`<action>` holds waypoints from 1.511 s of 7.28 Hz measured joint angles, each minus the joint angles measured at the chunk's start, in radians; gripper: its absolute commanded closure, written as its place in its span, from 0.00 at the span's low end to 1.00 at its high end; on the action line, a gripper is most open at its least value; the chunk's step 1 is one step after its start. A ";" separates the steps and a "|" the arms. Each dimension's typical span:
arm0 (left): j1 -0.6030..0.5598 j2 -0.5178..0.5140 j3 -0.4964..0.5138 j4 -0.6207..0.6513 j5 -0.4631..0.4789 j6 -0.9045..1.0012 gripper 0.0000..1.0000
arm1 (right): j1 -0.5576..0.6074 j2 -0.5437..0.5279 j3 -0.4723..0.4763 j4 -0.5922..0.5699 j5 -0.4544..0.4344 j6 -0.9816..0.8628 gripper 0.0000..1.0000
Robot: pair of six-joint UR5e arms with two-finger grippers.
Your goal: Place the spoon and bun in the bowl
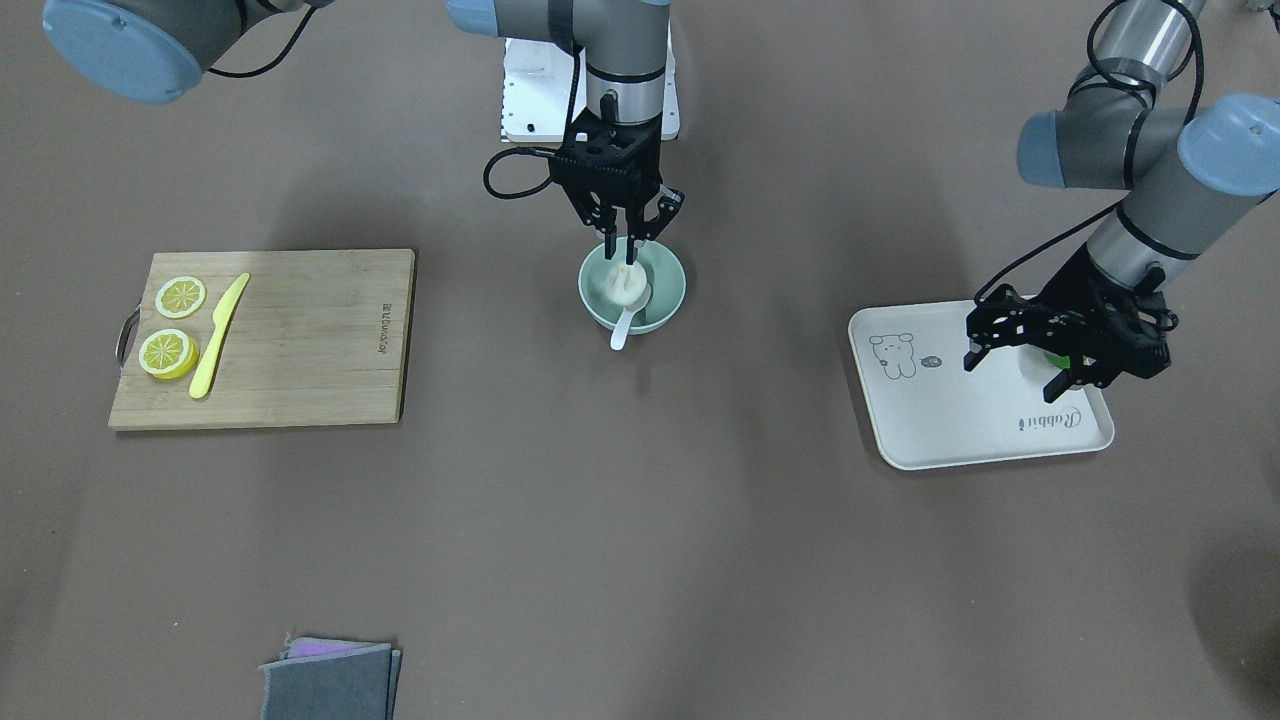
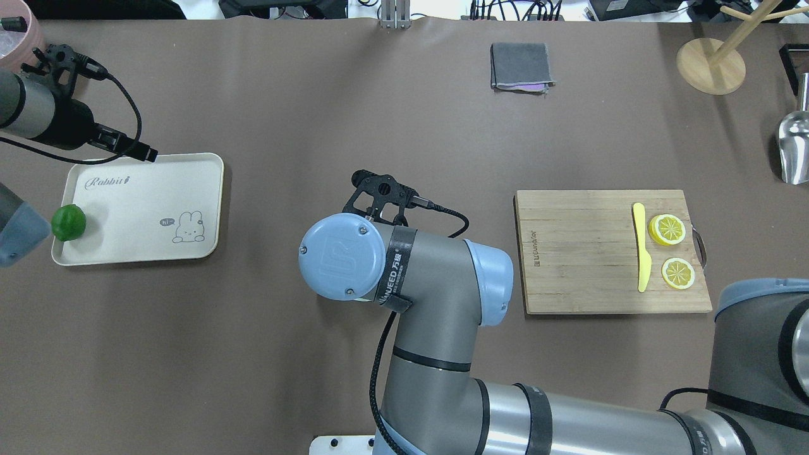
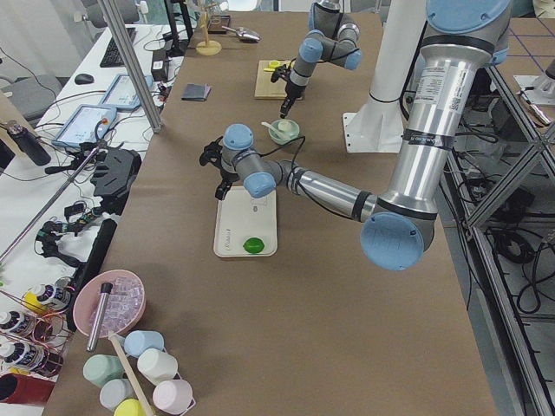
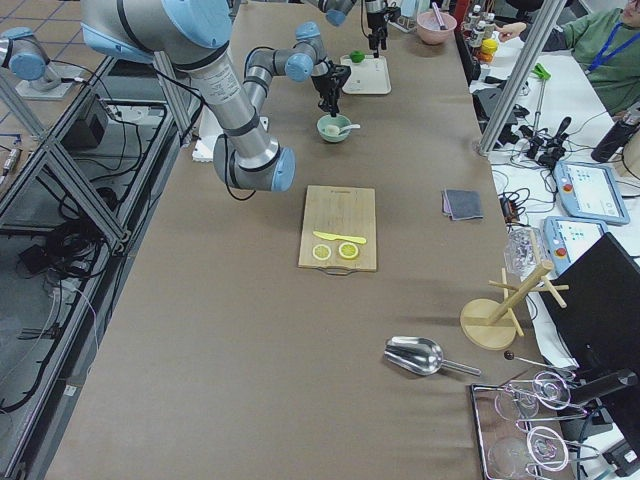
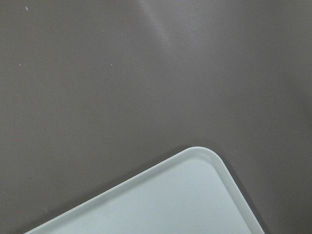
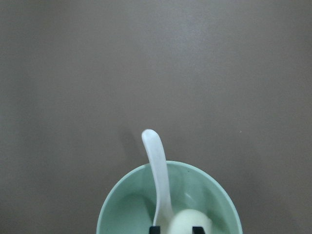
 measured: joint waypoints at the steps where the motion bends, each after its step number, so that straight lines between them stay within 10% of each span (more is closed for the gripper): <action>1: 0.001 0.000 0.001 -0.001 0.000 0.000 0.02 | -0.002 0.004 0.004 0.001 -0.016 -0.004 0.00; 5: -0.003 0.007 -0.001 0.012 -0.010 0.006 0.02 | 0.180 -0.055 0.110 -0.007 0.200 -0.223 0.00; 11: -0.430 0.073 -0.021 0.496 -0.237 0.658 0.02 | 0.800 -0.671 0.389 -0.011 0.689 -1.206 0.00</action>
